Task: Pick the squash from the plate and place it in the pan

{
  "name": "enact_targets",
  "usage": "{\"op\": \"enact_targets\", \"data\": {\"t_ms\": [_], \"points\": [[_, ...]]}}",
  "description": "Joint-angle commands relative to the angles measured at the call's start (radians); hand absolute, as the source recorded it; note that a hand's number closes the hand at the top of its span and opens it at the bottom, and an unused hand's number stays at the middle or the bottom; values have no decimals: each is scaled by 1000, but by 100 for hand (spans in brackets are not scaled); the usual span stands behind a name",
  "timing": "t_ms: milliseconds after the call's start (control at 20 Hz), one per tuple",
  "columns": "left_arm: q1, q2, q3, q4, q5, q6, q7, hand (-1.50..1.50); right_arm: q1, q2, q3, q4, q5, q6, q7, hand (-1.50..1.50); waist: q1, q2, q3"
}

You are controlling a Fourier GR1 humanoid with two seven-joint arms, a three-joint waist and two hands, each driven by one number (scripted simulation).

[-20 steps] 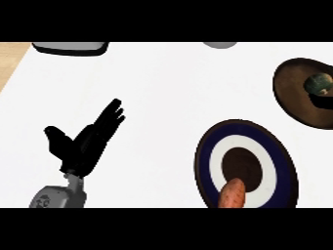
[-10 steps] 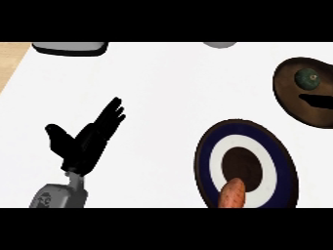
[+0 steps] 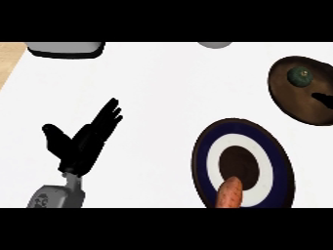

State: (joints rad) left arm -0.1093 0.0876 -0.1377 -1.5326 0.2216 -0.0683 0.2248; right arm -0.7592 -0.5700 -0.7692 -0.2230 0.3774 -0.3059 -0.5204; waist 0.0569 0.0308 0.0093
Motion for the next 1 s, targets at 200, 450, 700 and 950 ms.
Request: {"op": "enact_targets", "data": {"t_ms": [200,450,700,950], "points": [[-18,-20,6,3,3,20,17,0,99,-90,-37,43,-60,327,-130,-150,-12,-5,-1],[44,-6,-2,-48,-2,14,15,0,167,-149,-44,63,-76,481,-175,-150,-8,-11,-1],[20,12,22,-38,6,-1,25,0,220,-142,-25,51,-73,540,-259,-150,-21,-16,-3],[23,-15,0,-16,-18,17,27,0,256,-157,-13,54,-73,575,-279,-150,-25,-17,-4]]}}
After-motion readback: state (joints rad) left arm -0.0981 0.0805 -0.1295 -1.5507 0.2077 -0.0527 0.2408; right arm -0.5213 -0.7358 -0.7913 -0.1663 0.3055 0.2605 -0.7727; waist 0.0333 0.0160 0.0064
